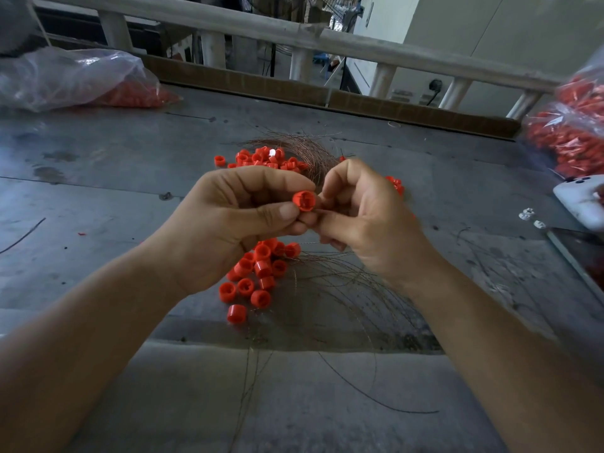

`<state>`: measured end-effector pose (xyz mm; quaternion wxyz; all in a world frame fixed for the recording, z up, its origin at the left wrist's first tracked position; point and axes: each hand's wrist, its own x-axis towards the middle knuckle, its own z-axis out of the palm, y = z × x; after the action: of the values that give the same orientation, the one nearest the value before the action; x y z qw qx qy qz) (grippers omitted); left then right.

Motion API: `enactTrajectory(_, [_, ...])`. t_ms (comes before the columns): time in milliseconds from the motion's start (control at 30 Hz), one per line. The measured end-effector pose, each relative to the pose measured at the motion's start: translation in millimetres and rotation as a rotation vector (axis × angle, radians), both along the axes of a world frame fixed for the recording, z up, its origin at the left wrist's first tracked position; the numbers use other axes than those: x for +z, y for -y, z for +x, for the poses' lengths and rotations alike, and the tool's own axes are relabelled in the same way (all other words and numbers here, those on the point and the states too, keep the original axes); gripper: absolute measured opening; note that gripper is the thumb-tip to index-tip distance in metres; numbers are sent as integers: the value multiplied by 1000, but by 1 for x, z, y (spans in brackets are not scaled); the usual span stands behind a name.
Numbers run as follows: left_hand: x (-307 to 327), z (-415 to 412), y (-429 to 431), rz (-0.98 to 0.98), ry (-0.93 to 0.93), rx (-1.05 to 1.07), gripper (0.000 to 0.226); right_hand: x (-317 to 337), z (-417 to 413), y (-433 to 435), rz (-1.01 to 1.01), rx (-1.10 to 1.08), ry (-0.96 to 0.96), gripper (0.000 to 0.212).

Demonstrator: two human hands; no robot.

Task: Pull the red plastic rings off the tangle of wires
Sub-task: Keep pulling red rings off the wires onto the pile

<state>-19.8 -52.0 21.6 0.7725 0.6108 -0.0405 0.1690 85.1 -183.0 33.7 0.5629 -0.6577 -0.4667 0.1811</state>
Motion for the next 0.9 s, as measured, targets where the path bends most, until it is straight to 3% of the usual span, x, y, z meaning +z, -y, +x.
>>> enactTrajectory(233, [-1,0,0,-65,-12,-14,20,4,10,5,-102,-53,122,19])
enactTrajectory(367, [-1,0,-1,-104,-19,19,21,4,53,19,-312,-427,428,16])
enactTrajectory(467, [0,0,0,-114,-24,28,22,-5,80,28,-492,-573,482,15])
enactTrajectory(567, [1,-1,0,-117,-31,35,22,-15,92,30,-630,-583,489,8])
enactTrajectory(900, [1,-1,1,-112,-28,32,23,-24,92,25,-705,-564,572,9])
